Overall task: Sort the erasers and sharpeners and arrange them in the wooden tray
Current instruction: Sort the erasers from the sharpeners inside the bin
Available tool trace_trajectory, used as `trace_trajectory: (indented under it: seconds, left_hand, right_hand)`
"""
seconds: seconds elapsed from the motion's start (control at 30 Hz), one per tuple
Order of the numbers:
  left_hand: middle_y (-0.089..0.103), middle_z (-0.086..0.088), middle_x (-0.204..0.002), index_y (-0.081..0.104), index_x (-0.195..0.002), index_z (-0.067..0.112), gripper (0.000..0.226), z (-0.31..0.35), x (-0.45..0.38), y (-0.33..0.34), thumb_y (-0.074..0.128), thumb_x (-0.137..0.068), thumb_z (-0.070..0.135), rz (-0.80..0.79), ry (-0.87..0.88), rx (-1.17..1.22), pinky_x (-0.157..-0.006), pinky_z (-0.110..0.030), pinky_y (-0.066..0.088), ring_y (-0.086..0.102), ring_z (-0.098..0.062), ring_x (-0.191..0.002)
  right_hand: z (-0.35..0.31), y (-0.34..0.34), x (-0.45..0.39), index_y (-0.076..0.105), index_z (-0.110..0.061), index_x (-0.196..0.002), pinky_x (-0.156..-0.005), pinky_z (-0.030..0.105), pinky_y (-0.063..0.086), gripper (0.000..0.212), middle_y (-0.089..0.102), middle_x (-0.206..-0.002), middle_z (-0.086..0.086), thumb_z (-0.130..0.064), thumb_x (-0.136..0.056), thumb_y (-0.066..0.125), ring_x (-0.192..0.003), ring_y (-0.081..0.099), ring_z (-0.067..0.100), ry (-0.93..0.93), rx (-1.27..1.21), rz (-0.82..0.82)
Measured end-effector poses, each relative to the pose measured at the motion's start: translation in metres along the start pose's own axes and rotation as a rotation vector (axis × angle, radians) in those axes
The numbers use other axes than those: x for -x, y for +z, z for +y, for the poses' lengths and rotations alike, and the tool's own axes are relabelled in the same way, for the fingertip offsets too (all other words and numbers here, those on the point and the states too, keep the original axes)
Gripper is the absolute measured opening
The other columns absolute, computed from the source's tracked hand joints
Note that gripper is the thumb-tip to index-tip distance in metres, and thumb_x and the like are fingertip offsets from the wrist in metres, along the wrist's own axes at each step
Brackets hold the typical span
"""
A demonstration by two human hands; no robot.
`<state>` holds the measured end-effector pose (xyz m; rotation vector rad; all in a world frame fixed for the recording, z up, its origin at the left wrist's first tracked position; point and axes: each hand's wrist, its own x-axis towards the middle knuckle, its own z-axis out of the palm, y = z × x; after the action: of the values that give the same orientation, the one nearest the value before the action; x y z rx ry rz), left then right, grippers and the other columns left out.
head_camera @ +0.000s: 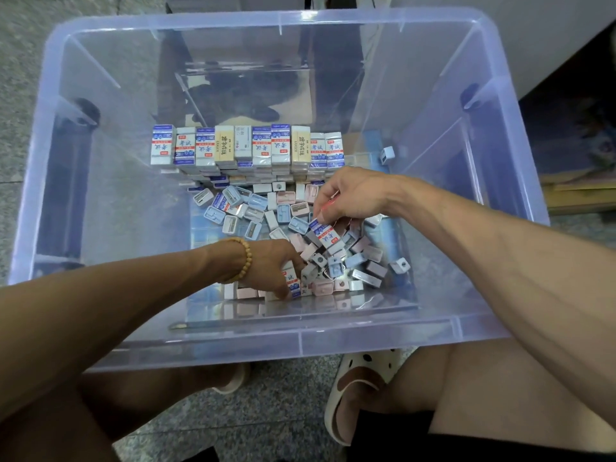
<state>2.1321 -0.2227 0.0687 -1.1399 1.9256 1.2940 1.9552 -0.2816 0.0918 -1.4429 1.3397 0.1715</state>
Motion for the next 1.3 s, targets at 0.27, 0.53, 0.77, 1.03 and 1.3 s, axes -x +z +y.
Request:
trace_trajectory:
  seconds: [0.27,0.53,0.77,1.03,1.3]
  left_hand:
    - [0.046,0.008,-0.091,0.056,-0.125,0.02,0.044,0.006,0.013,-0.011,0.073,-0.085,0.021,-0.007,-0.085,0.014,-0.07,-0.018,0.039,0.045,-0.006,-0.071]
    - [0.055,0.002,-0.103,0.062,-0.121,0.019,0.041,-0.004,0.055,-0.032,0.076,-0.083,0.022,0.129,-0.169,0.172,-0.081,-0.024,0.046,0.054,-0.014,-0.089]
    - [0.071,-0.008,-0.096,0.069,-0.105,0.013,0.025,-0.02,0.093,-0.039,0.077,-0.081,0.012,0.443,-0.271,0.649,-0.07,-0.03,0.058,0.063,-0.018,-0.076]
    - [0.071,-0.006,-0.092,0.068,-0.101,0.012,0.025,-0.029,0.096,-0.043,0.079,-0.079,0.013,0.734,-0.293,1.01,-0.067,-0.031,0.057,0.064,-0.017,-0.078]
    - [0.071,-0.005,-0.096,0.063,-0.102,0.014,0.025,-0.027,0.095,-0.05,0.075,-0.081,0.007,0.849,-0.254,1.22,-0.059,-0.027,0.052,0.068,-0.019,-0.086]
  right_hand:
    - [-0.009,-0.001,0.005,0.071,-0.007,-0.094,-0.058,0.025,0.059,0.011,0.073,-0.069,0.009,0.002,-0.088,0.07,-0.059,0.072,0.016,0.003,-0.216,0.036]
    - [-0.03,-0.008,0.009,0.073,-0.005,-0.093,-0.061,0.028,0.058,0.013,0.075,-0.075,0.011,0.004,-0.085,0.072,-0.063,0.071,0.018,-0.125,-0.529,0.176]
    - [-0.068,-0.006,-0.013,0.071,-0.012,-0.083,-0.056,0.025,0.053,0.012,0.074,-0.072,0.007,-0.001,-0.087,0.071,-0.057,0.066,0.011,-0.139,-0.641,0.4]
    - [-0.091,0.011,-0.04,0.075,-0.007,-0.078,-0.076,0.038,0.058,0.008,0.075,-0.084,0.007,-0.005,-0.085,0.07,-0.081,0.07,0.023,-0.124,-0.158,0.731]
    - [-0.094,0.008,-0.015,0.071,-0.025,-0.088,-0.055,0.024,0.048,0.016,0.071,-0.094,0.001,-0.025,-0.099,0.06,-0.064,0.058,0.01,-0.175,-0.544,0.606]
